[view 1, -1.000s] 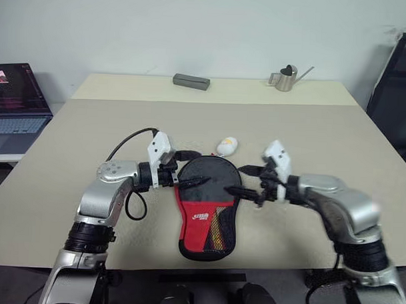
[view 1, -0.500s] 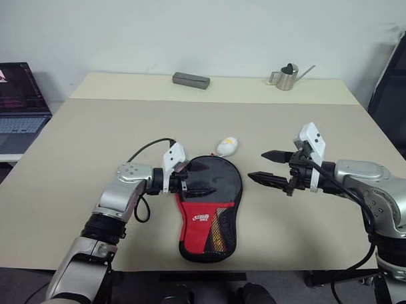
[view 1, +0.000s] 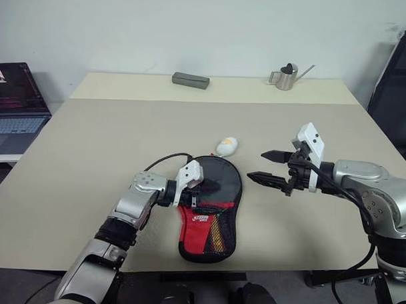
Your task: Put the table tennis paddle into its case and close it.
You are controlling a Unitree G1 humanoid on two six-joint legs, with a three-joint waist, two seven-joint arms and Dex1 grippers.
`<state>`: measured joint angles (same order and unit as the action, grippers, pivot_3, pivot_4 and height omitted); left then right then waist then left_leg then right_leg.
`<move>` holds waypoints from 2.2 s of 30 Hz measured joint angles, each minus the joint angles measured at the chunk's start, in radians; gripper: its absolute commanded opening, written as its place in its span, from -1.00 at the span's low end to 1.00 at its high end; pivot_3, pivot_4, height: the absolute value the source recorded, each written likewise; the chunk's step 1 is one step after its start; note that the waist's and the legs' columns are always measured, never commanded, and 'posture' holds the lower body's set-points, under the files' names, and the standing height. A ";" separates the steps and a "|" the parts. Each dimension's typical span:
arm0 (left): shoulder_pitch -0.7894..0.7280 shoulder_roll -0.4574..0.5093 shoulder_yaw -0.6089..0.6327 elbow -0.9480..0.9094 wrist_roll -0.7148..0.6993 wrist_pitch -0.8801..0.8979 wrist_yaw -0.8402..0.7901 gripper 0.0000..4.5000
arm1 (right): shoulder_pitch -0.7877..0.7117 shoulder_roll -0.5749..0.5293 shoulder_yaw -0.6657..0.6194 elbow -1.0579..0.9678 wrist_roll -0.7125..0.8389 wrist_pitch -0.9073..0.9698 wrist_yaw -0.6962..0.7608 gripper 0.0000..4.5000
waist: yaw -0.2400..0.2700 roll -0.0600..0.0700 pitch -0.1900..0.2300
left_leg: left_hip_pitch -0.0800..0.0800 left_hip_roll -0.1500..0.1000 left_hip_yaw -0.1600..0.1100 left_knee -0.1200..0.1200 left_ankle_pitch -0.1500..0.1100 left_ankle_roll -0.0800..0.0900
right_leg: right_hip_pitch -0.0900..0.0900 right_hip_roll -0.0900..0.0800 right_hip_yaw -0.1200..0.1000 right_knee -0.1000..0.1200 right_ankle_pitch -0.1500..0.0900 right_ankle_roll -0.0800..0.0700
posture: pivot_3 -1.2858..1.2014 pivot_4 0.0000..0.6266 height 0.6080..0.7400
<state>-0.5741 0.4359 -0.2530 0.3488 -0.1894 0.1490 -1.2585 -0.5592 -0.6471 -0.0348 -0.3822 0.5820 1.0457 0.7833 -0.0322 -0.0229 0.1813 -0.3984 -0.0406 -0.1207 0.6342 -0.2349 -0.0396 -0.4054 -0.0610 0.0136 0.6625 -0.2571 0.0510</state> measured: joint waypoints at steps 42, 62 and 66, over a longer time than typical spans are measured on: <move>-0.069 -0.027 0.003 0.208 0.031 -0.090 -0.050 0.86 | -0.441 0.366 0.173 0.773 -0.306 -0.256 -0.231 1.00 | -0.006 0.013 -0.016 | 0.007 0.000 0.004 0.000 0.000 0.000 | 0.002 0.001 0.003 0.004 0.001 -0.001 | 0.03 -0.52 1.00; -0.038 -0.023 0.003 0.179 0.043 -0.089 -0.051 0.86 | -0.672 0.571 -0.018 1.583 -0.396 -0.624 -0.437 1.00 | -0.019 0.014 -0.019 | 0.017 0.000 0.007 -0.006 0.000 0.001 | 0.009 0.001 0.007 0.003 0.000 -0.001 | 0.03 -0.52 1.00; -0.031 -0.021 0.003 0.170 0.044 -0.085 -0.051 0.86 | -0.684 0.598 -0.024 1.615 -0.407 -0.649 -0.440 1.00 | -0.023 0.014 -0.019 | 0.019 0.000 0.007 -0.006 0.000 0.001 | 0.012 0.001 0.006 0.002 0.000 -0.001 | 0.03 -0.52 1.00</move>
<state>-0.6054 0.4145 -0.2501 0.5189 -0.1458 0.0638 -1.3094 -1.2434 -0.0490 -0.0584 1.2325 0.1748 0.3966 0.3430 -0.0549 -0.0086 0.1627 -0.3794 -0.0402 -0.1137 0.6283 -0.2348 -0.0390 -0.3939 -0.0602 0.0200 0.6646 -0.2567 0.0501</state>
